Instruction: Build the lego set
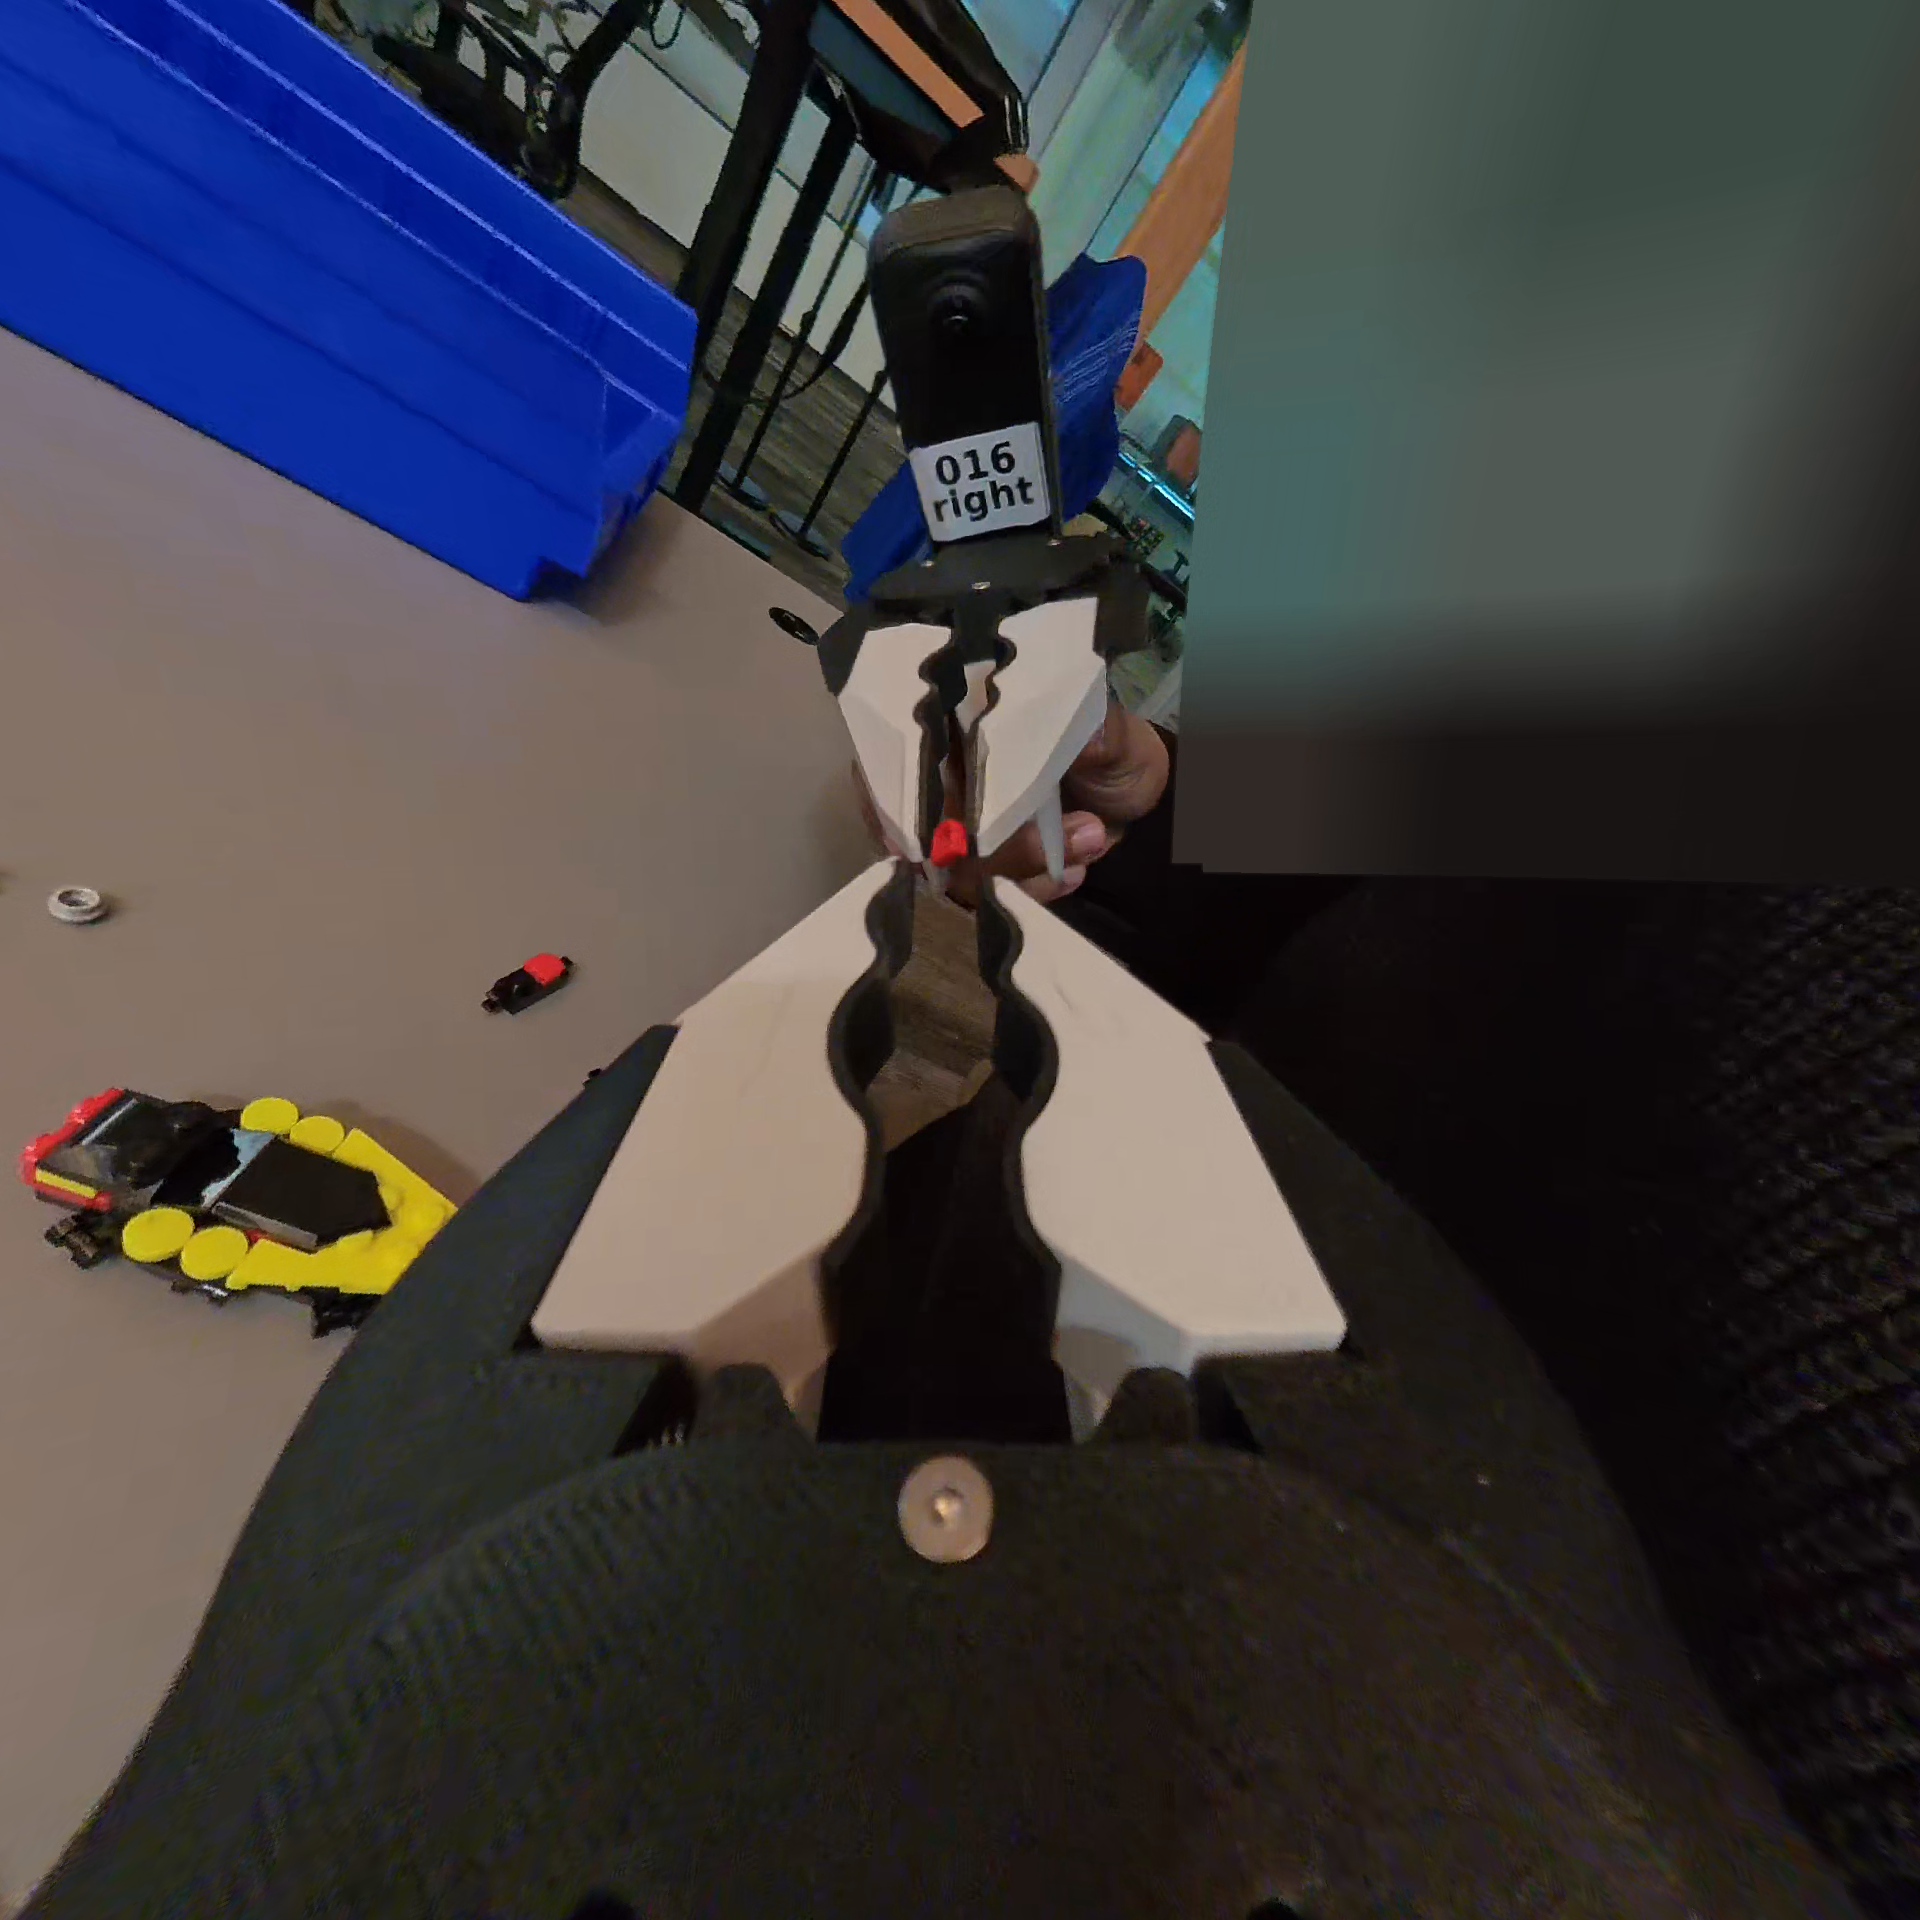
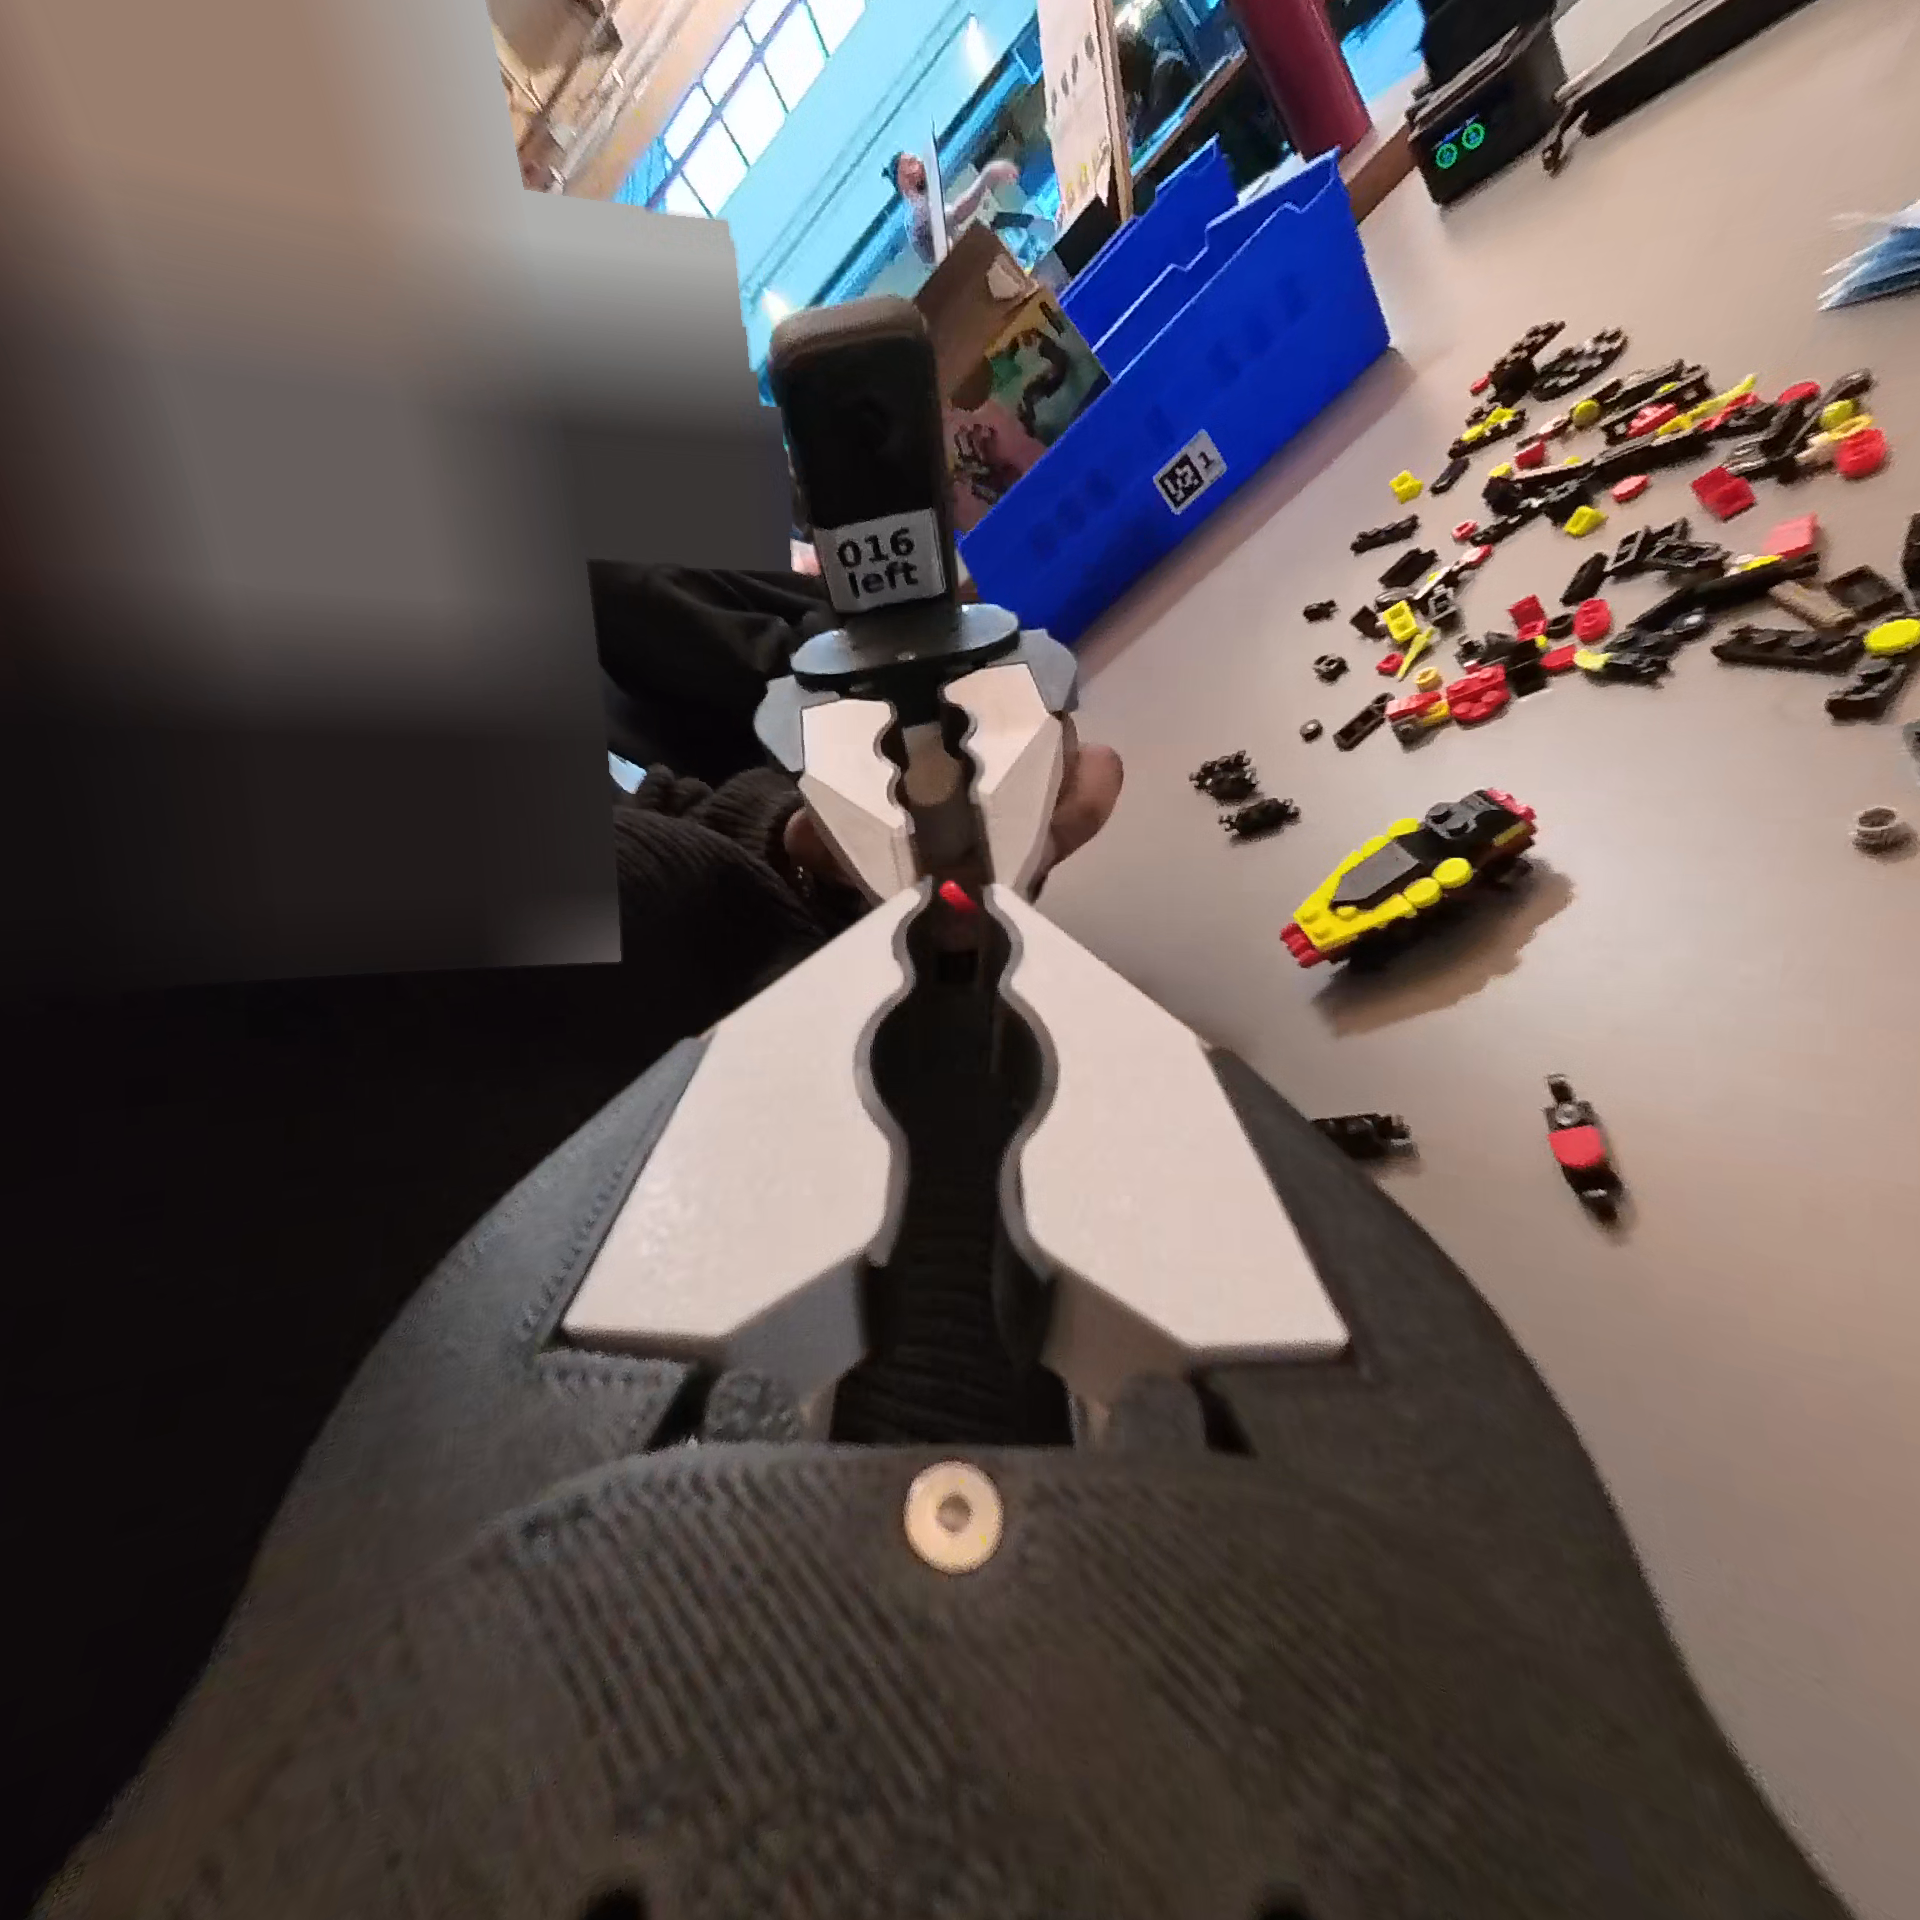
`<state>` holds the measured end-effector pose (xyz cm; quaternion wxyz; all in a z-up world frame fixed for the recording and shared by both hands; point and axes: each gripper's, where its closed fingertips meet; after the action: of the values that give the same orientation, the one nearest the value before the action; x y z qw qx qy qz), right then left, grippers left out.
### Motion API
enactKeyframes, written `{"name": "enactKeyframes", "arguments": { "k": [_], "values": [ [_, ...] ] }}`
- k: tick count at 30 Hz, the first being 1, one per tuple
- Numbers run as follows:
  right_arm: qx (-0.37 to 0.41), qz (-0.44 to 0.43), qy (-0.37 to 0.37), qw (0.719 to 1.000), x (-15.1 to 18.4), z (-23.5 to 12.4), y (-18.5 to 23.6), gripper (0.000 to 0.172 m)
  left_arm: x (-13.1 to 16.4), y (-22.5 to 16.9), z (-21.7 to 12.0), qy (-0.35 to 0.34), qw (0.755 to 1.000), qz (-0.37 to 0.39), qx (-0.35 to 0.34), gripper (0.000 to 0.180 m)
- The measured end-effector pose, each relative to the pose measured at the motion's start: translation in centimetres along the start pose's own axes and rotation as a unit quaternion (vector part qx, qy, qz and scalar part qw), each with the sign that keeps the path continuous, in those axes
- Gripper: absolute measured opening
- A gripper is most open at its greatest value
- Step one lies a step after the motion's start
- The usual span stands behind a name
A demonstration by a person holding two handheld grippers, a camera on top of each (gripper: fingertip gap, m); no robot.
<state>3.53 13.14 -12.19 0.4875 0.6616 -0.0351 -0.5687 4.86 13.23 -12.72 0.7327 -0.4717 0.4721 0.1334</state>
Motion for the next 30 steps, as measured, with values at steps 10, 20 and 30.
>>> {"name": "enactKeyframes", "arguments": {
  "k": [10,20,30],
  "values": [
    [-0.022,0.041,0.007,0.999,0.5,0.1,0.4,0.005,0.1,-0.1,0.1,0.004,1.0,0.03,-0.003,0.007],
    [-0.005,0.058,0.01,0.998,0.6,-0.2,-0.5,0.001,-0.2,0.5,0.0,-0.008,0.999,0.026,-0.02,0.0],
    [0.005,0.063,0.008,0.998,0.6,-0.3,-1.0,0.0,0.2,0.9,0.0,0.002,1.0,0.016,-0.026,0.001]
  ]
}}
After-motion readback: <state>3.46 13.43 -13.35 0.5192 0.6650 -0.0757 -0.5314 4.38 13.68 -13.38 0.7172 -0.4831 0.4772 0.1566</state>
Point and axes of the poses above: each gripper's, where its closed fingertips meet, z out along the fingers, x out of its underside, y = z × x across the jaws, and after that the axes turned 13 degrees about -y, right-handed
